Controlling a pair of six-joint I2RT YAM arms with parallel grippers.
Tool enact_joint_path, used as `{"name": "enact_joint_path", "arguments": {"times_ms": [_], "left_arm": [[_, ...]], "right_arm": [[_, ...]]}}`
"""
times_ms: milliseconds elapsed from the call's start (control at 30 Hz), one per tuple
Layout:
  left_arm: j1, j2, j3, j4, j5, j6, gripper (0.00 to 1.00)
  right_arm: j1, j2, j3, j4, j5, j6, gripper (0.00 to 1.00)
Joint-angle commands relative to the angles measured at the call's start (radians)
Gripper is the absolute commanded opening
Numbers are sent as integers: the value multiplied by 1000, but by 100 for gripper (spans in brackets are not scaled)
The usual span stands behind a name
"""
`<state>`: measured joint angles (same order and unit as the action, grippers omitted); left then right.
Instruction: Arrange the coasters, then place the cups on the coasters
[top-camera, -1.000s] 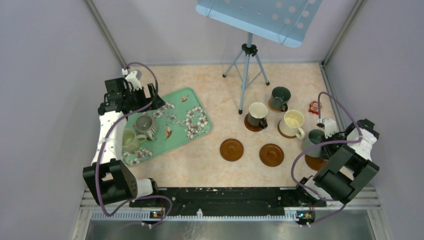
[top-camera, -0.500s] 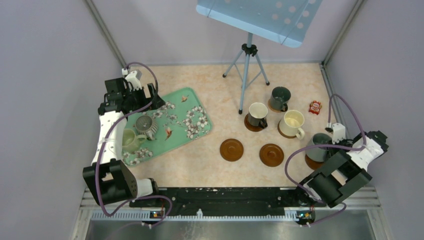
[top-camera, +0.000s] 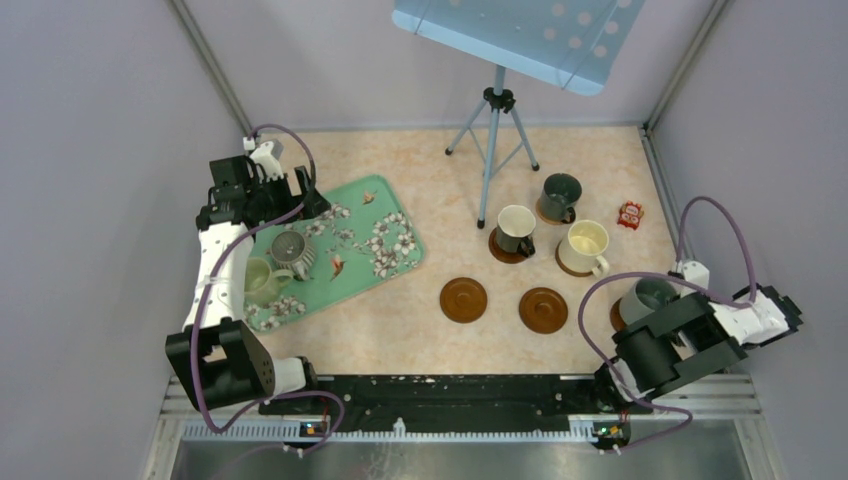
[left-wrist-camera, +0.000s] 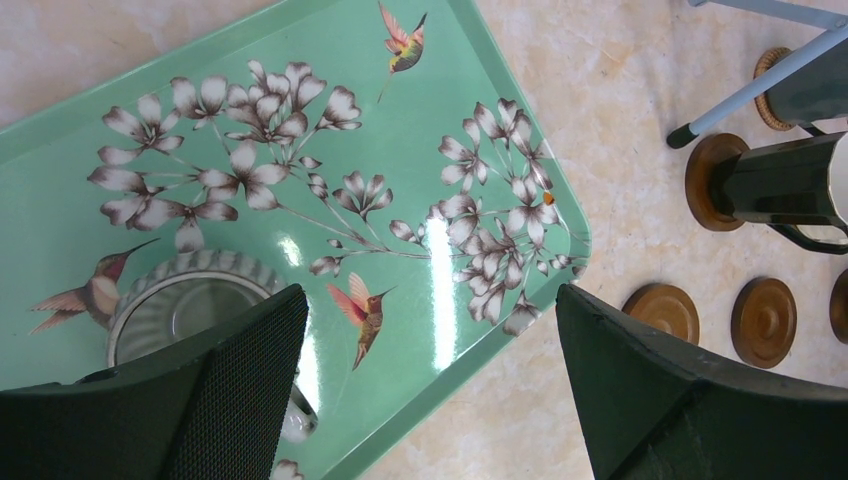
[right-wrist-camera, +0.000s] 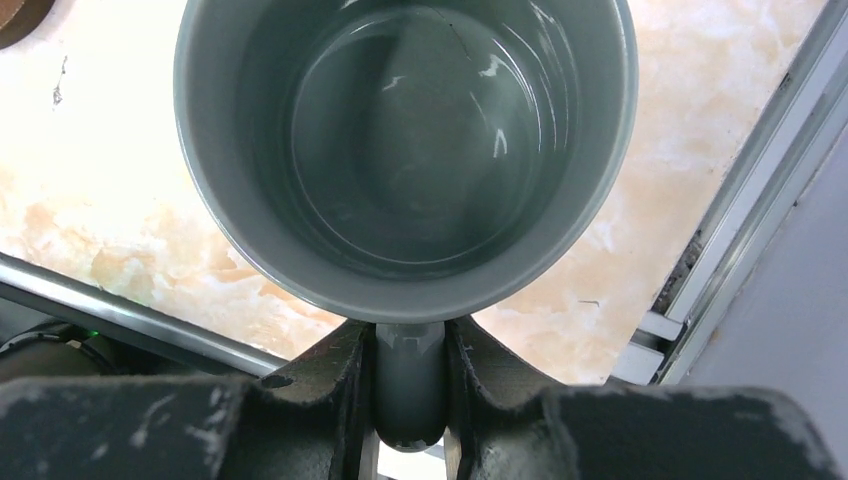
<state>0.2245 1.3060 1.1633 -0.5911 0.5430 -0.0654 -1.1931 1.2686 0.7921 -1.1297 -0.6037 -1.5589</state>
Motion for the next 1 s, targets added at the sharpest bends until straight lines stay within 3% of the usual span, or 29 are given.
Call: {"name": "enact_joint_path", "arguments": {"times_ms": [0, 367, 700, 967], "left_arm": [[-4, -24, 18, 32, 22, -12, 99], [-4, -29, 24, 29, 13, -13, 99], [-4, -29, 16, 31, 18, -12, 99], [-3, -23, 21, 27, 22, -11, 99]], "right_arm": [[-40, 27, -13, 0, -110, -123, 0], [-47, 10, -87, 38, -102, -173, 0], [-144, 45, -42, -75, -58, -287, 0], [-152, 34, -88, -58, -54, -306, 0]]}}
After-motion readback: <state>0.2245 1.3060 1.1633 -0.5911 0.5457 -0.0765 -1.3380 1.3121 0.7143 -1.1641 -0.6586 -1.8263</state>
